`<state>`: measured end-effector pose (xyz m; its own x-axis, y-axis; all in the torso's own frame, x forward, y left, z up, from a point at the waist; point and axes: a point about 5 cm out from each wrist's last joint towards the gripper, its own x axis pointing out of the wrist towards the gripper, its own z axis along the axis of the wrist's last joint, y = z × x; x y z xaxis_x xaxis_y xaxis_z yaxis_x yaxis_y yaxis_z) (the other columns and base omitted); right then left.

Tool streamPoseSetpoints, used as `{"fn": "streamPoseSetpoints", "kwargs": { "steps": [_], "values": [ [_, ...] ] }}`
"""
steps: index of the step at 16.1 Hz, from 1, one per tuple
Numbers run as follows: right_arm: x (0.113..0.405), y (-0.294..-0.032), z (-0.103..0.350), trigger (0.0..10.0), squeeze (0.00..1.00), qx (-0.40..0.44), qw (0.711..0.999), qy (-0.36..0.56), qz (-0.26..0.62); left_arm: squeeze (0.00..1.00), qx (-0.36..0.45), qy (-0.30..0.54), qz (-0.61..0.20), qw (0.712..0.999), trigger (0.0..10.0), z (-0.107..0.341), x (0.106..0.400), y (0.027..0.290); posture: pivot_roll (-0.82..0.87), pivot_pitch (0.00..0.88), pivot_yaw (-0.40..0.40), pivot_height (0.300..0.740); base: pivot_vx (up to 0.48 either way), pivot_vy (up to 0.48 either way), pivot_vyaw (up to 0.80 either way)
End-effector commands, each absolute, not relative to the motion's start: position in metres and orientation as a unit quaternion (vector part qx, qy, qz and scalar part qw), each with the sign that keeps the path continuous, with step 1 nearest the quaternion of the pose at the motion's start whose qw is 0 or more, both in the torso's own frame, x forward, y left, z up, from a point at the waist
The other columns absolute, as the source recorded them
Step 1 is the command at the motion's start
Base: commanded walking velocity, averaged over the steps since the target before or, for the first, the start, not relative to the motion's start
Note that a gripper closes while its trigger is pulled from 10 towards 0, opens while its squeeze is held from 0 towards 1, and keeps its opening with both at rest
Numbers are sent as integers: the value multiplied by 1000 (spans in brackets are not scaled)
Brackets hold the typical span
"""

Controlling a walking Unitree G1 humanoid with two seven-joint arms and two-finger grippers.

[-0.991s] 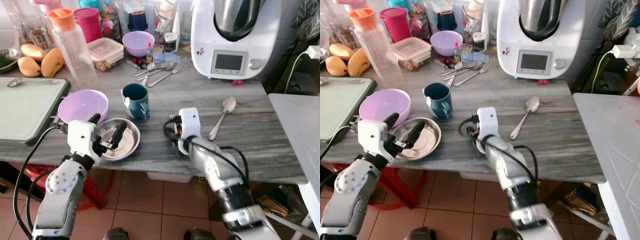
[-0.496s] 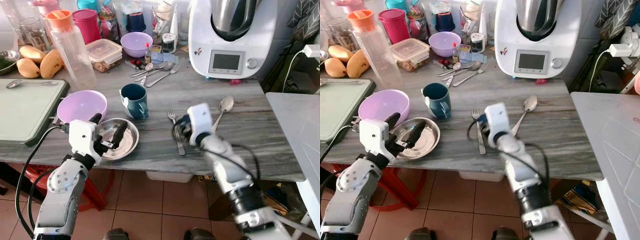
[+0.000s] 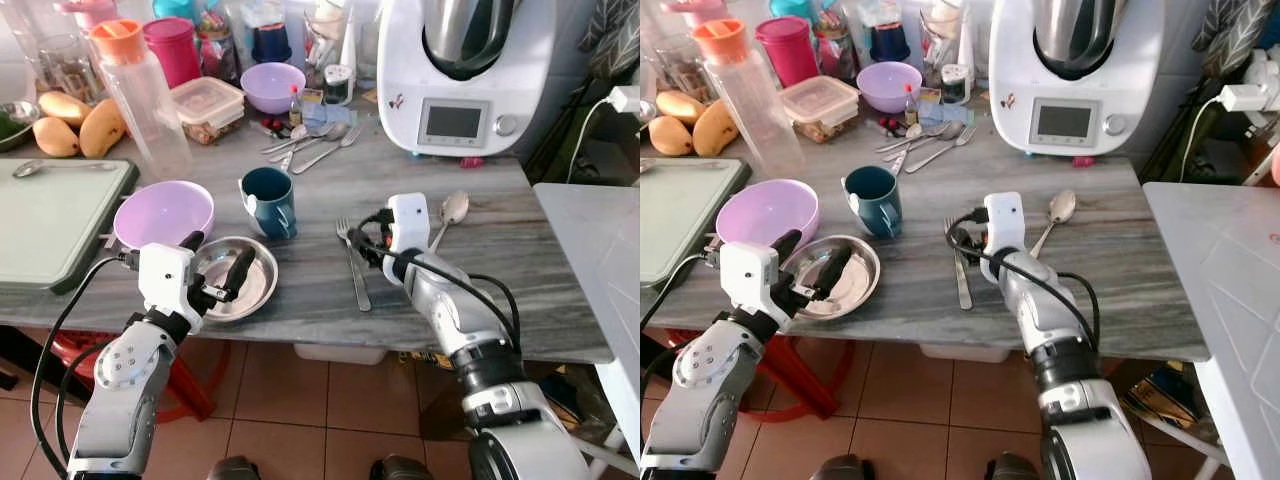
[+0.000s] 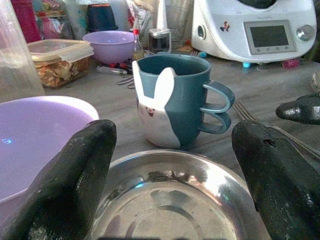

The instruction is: Setting the table

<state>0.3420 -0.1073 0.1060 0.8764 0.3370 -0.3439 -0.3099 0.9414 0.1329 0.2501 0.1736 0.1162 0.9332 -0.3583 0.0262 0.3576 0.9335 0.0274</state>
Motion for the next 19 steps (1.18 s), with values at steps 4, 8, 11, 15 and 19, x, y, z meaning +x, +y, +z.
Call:
{"fn": "streamPoseSetpoints", "kwargs": {
  "steps": [4,8,11,15,19],
  "values": [
    [350,-101,119,10000,0,56,967,167,186,0,20,-17,-186,982,10000,121,247,176,31,41,52,740,0,0,0],
    [353,-93,108,10000,0,75,952,213,208,0,19,-13,-189,982,10000,120,245,174,39,50,49,740,0,0,0],
    [350,-93,97,8667,0,84,939,248,225,0,20,-10,-187,982,10000,120,244,175,41,52,47,740,0,0,0],
    [350,-105,82,0,0,75,927,303,208,0,18,-8,-187,982,10000,118,244,174,32,49,41,740,0,0,0],
    [345,-111,75,0,0,67,911,345,217,0,14,-4,-188,982,10000,117,245,172,20,44,33,740,0,0,0]
  ]
}}
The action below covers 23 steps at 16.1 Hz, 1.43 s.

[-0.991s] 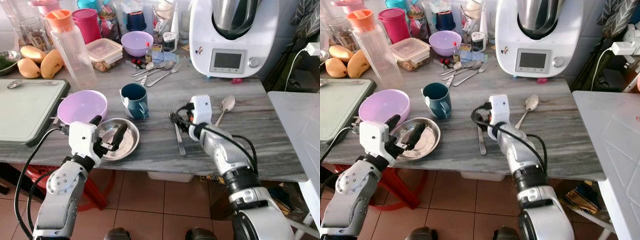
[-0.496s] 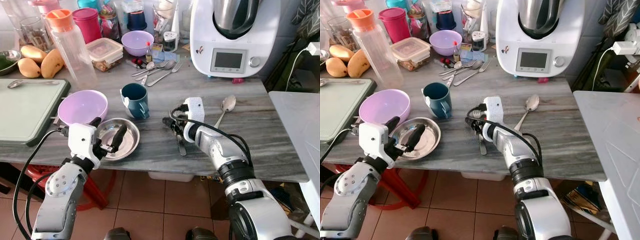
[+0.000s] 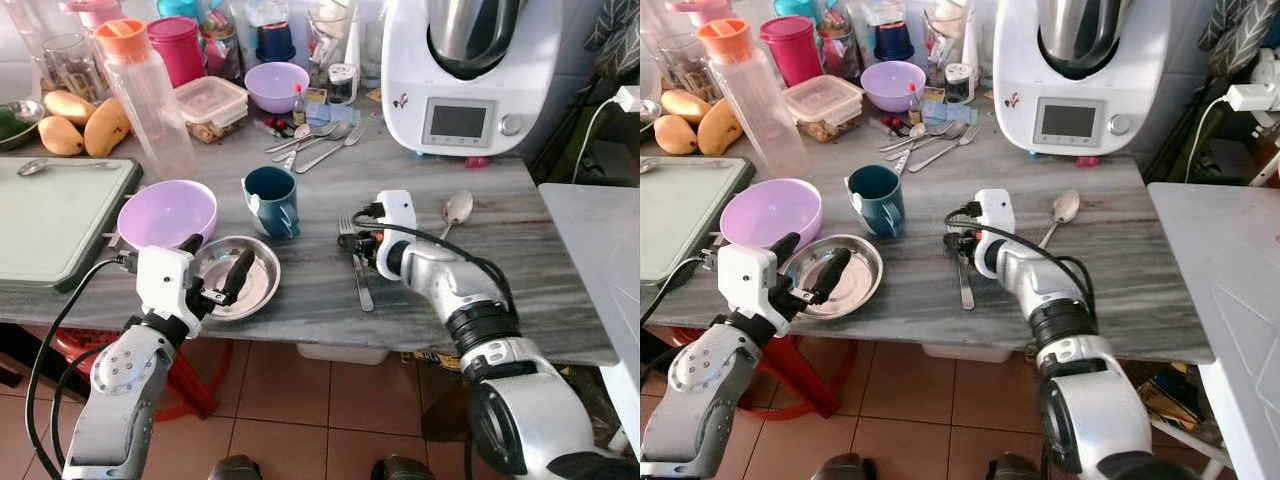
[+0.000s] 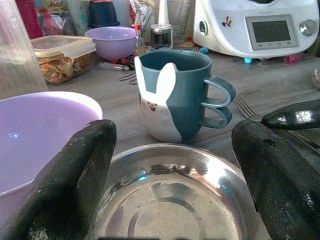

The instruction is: Setting the table

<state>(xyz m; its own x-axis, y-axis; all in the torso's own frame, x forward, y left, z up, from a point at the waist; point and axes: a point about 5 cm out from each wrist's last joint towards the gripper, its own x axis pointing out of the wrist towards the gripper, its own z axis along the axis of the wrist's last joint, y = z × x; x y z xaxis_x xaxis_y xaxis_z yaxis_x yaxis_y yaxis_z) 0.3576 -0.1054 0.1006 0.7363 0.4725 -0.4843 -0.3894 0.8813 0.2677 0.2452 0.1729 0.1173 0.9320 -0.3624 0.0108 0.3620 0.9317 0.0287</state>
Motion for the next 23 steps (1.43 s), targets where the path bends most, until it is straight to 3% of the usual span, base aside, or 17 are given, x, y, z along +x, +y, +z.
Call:
{"fn": "streamPoseSetpoints", "kwargs": {
  "steps": [1,10,17,23],
  "values": [
    [346,-113,75,0,0,64,911,347,216,0,12,0,-189,982,10000,115,245,171,17,43,30,740,0,0,0],
    [331,-87,80,0,0,89,895,357,253,0,4,2,-169,986,10000,113,246,172,7,29,16,740,0,0,0],
    [336,-77,88,0,0,214,898,347,163,0,7,-1,-167,986,10000,113,248,172,19,24,15,740,0,0,0],
    [347,-46,101,0,0,249,895,336,152,0,7,-3,-168,986,10000,114,248,171,27,21,9,740,0,0,0]
  ]
}}
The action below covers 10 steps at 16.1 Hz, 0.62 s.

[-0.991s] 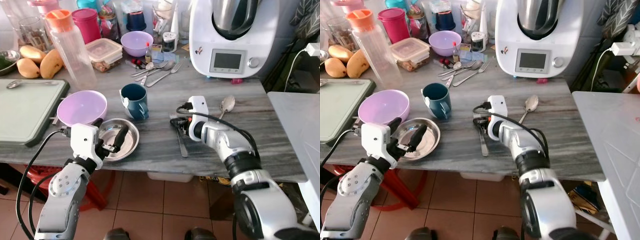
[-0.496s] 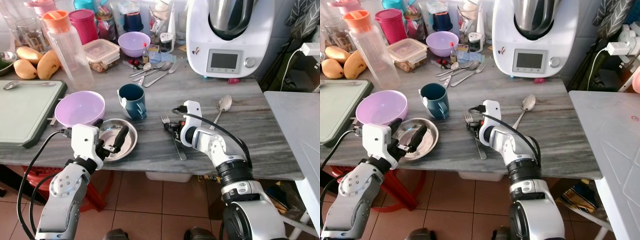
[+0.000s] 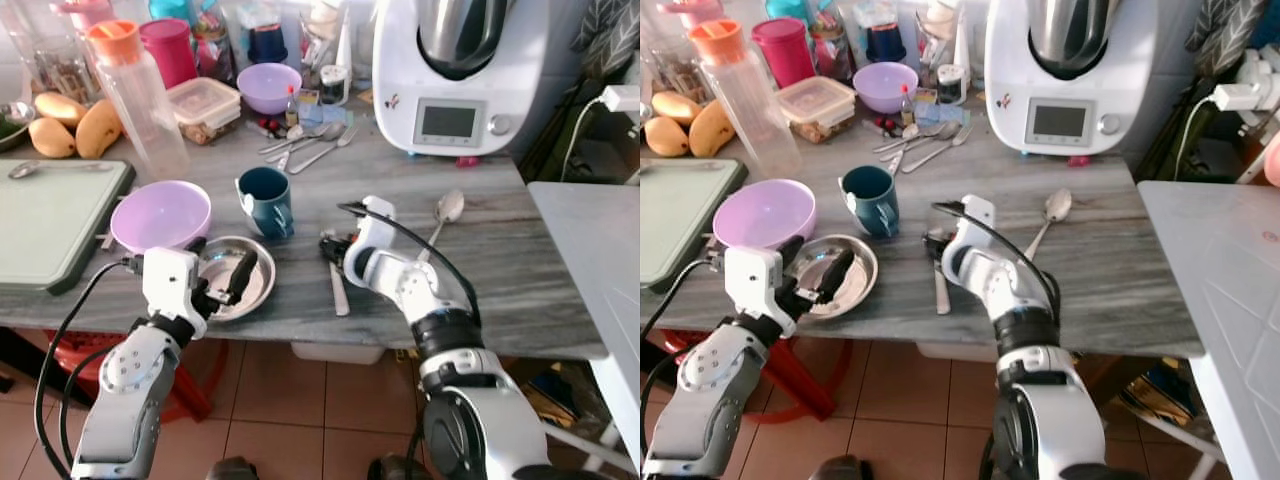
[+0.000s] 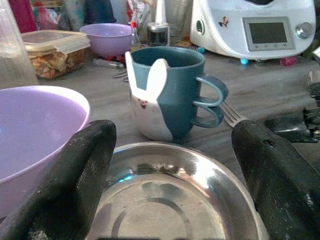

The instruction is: Setting the table

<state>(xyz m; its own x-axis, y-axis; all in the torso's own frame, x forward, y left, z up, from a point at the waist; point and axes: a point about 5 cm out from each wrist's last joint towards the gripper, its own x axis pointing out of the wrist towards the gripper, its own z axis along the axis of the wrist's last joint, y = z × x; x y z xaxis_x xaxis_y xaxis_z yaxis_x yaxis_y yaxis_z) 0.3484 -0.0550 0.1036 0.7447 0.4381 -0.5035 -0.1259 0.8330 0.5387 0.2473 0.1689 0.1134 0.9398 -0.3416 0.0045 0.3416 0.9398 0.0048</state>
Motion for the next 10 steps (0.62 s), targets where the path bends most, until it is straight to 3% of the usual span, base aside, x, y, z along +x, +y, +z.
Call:
{"fn": "streamPoseSetpoints", "kwargs": {
  "steps": [1,4,10],
  "values": [
    [347,-43,101,0,0,247,896,336,153,0,7,-3,-167,986,10000,114,248,171,28,22,9,740,0,0,0],
    [346,-24,101,0,0,230,896,341,164,0,7,-4,-165,986,10000,114,247,171,30,21,0,740,0,0,0],
    [332,-17,83,0,0,221,885,372,171,0,5,-6,-164,986,10000,114,247,169,24,23,-4,740,0,0,0]
  ]
}}
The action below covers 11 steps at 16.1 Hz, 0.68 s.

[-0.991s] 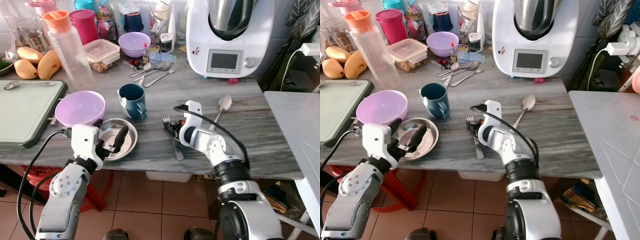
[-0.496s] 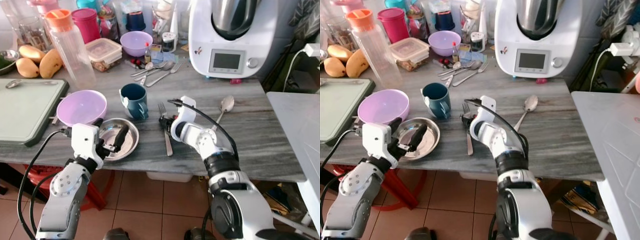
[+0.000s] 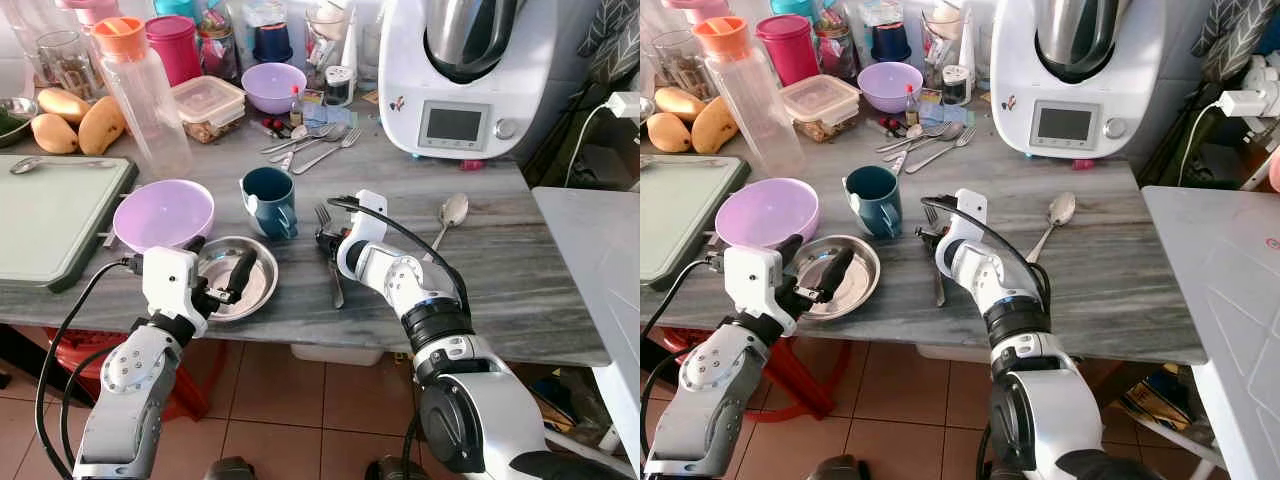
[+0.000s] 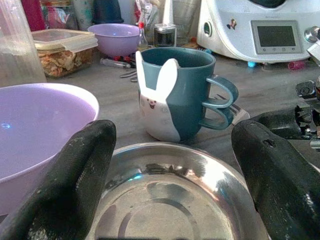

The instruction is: Setting the table

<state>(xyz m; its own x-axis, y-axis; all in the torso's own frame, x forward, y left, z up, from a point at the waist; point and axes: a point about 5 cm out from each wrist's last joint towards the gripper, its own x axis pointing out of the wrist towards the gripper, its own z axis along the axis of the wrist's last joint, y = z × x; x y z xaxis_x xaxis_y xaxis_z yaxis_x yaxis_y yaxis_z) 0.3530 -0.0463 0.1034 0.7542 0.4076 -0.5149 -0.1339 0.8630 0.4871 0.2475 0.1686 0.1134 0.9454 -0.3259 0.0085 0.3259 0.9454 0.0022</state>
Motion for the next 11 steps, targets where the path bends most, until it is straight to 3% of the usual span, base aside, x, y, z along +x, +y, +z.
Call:
{"fn": "streamPoseSetpoints", "kwargs": {
  "steps": [1,2,3,4,11],
  "values": [
    [329,-19,80,0,0,216,884,377,174,0,5,-6,-164,986,10000,113,247,169,22,22,-3,740,0,0,0],
    [327,-22,75,3765,224,211,882,386,170,0,5,-6,-164,986,10000,113,248,169,20,20,-3,740,0,0,0],
    [324,-26,71,8824,1000,205,882,390,167,0,5,-6,-164,986,10000,113,248,169,20,20,-3,740,0,0,0],
    [323,-29,69,10000,1000,203,882,391,165,0,4,-7,-164,986,10000,113,248,169,19,21,-1,740,0,0,0],
    [315,-66,64,10000,1000,183,890,391,143,0,5,-8,-165,986,10000,114,251,169,9,16,7,740,0,0,0]
  ]
}}
